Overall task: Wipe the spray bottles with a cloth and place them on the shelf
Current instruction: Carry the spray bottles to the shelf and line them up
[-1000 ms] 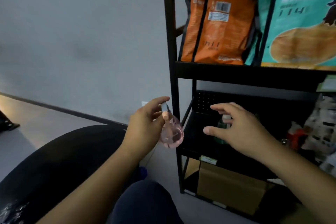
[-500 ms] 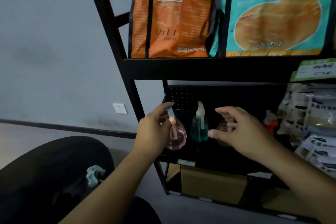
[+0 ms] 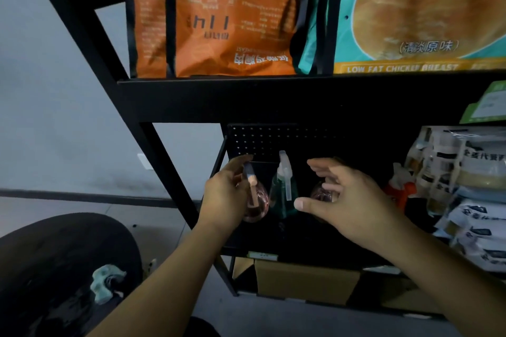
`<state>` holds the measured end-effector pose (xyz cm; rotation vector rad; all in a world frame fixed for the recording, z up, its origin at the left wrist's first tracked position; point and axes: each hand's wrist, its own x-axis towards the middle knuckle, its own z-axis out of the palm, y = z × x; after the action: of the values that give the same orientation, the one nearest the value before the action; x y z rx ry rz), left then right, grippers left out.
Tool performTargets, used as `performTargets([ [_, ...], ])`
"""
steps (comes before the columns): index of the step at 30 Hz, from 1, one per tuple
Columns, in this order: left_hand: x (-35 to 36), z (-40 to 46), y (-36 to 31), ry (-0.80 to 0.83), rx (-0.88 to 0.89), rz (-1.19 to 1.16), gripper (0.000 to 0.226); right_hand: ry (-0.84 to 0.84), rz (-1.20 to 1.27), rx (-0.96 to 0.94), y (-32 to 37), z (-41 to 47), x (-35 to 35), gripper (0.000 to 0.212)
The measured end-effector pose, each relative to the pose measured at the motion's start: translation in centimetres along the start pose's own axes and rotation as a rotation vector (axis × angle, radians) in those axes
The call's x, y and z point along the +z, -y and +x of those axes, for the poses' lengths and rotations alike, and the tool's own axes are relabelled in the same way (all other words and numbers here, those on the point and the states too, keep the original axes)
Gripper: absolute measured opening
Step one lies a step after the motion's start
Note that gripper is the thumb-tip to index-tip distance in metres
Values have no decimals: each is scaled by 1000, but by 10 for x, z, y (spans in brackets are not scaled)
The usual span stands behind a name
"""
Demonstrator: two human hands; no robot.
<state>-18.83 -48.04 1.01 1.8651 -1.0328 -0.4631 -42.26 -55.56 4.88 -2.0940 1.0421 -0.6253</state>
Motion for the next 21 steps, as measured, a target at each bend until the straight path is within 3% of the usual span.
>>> performTargets([
  [16,-5,14,13,53,-51,-38,57,19,-42,0,5,3,9,81],
  [21,-11,8,10,161,-46,22,76,23,-55,14,8,2,13,84],
])
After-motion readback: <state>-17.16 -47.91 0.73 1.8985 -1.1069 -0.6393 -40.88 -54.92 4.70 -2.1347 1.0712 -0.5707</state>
